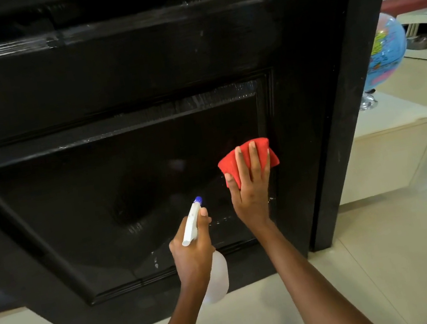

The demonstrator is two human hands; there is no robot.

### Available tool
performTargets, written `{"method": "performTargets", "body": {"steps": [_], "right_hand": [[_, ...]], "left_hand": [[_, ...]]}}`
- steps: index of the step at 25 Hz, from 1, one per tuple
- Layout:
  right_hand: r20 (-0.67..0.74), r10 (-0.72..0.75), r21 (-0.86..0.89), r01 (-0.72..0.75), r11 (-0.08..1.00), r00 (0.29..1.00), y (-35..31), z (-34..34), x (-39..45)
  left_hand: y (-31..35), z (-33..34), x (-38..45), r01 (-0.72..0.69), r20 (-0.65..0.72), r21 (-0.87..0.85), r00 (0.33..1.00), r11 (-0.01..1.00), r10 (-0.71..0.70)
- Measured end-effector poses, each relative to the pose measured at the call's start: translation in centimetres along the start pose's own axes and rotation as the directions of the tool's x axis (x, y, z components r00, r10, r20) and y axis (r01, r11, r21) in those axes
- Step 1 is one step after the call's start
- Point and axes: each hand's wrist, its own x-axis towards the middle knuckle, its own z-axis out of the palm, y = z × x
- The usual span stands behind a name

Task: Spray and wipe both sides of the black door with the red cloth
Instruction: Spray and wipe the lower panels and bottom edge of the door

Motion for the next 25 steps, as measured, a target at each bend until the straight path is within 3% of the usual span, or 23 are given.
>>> {"method": "performTargets", "body": {"steps": [3, 5, 9, 12, 14, 16, 21, 25], "right_hand": [[-0.054, -0.089, -0.113, 0.082, 0.99, 0.995, -0.1, 0.3, 2.2], [-0.069, -0.062, -0.147, 0.051, 0.988, 0.996, -0.1, 0.7, 1.7], [-0.035, 0.186, -0.109, -0.188, 0.976, 0.982, 1.6, 2.6, -4.3], [0.092, 0.369, -0.091, -0.361, 0.928, 0.925, 3.3, 3.0, -11.3], [0.213, 0.462, -0.002, -0.472, 0.882, 0.861, 3.5, 3.0, -13.9], [0.199, 0.502, 0.119, -0.529, 0.84, 0.842, 2.8, 2.9, -13.9], [0.07, 0.32, 0.09, -0.325, 0.941, 0.945, -0.4, 2.4, -7.5], [-0.003, 0.04, -0.001, -0.04, 0.999, 0.999, -3.4, 2.4, -0.7]], "left_hand": [[-0.5, -1.5, 0.4, -0.036, -0.01, -0.009, 0.999, 0.999, 0.036], [-1.0, -1.5, 0.6, -0.03, -0.011, -0.003, 0.999, 1.0, 0.03], [-1.1, -0.9, 0.2, -0.017, 0.034, 0.016, 0.999, 1.0, 0.017], [-0.5, -0.8, 0.2, -0.036, 0.066, 0.017, 0.997, 0.999, 0.034], [-0.2, -1.0, 0.1, -0.027, 0.06, 0.03, 0.998, 0.999, 0.025], [-0.1, -1.3, 0.0, -0.02, 0.05, 0.03, 0.999, 0.999, 0.018], [-0.6, -2.7, -0.2, -0.019, 0.008, 0.05, 1.0, 0.999, 0.019], [-0.8, -3.7, 0.0, -0.022, -0.033, 0.026, 0.999, 0.999, 0.023]]}}
